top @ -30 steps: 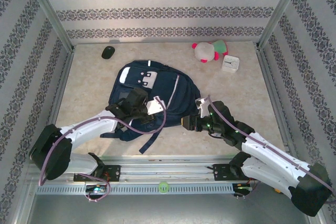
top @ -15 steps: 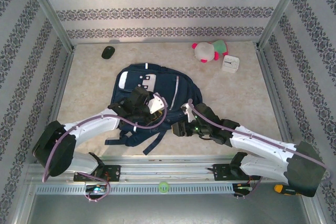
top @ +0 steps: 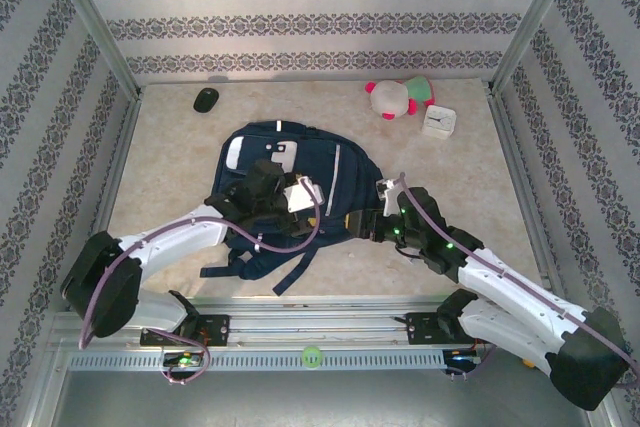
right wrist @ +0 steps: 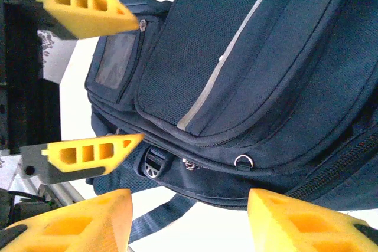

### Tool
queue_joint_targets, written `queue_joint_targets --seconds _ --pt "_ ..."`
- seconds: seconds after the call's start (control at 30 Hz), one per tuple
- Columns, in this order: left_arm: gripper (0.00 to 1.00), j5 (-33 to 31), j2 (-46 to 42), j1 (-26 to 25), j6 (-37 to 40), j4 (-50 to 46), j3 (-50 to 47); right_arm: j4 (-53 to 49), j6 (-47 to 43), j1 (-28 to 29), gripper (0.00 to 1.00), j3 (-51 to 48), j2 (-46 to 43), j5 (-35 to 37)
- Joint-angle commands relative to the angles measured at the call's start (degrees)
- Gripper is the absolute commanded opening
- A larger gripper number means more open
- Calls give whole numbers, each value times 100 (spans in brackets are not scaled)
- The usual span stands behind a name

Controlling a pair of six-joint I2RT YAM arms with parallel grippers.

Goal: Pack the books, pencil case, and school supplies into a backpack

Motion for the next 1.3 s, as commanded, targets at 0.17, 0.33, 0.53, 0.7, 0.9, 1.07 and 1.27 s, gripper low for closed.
queue_joint_targets --seconds 0.17,0.33,0.53,0.7,0.9,1.07,1.27 --pt "93 344 463 -3 906 -168 349 4 4 -104 54 -59 14 -438" --pt "93 324 809 -4 941 -192 446 3 -10 -116 54 -49 43 -507" --pt "48 100 983 2 350 147 562 -40 -31 -125 54 -81 17 -506" --pt "0 377 466 23 -1221 688 531 -612 -204 -24 52 53 -232 -226" --pt "0 536 390 90 -1904 604 666 -540 -233 237 52 -63 -380 -15" --pt "0 663 333 154 -2198 539 765 -202 -389 461 52 72 120 154" --pt "0 781 280 187 -2369 596 774 476 -581 553 52 338 916 278"
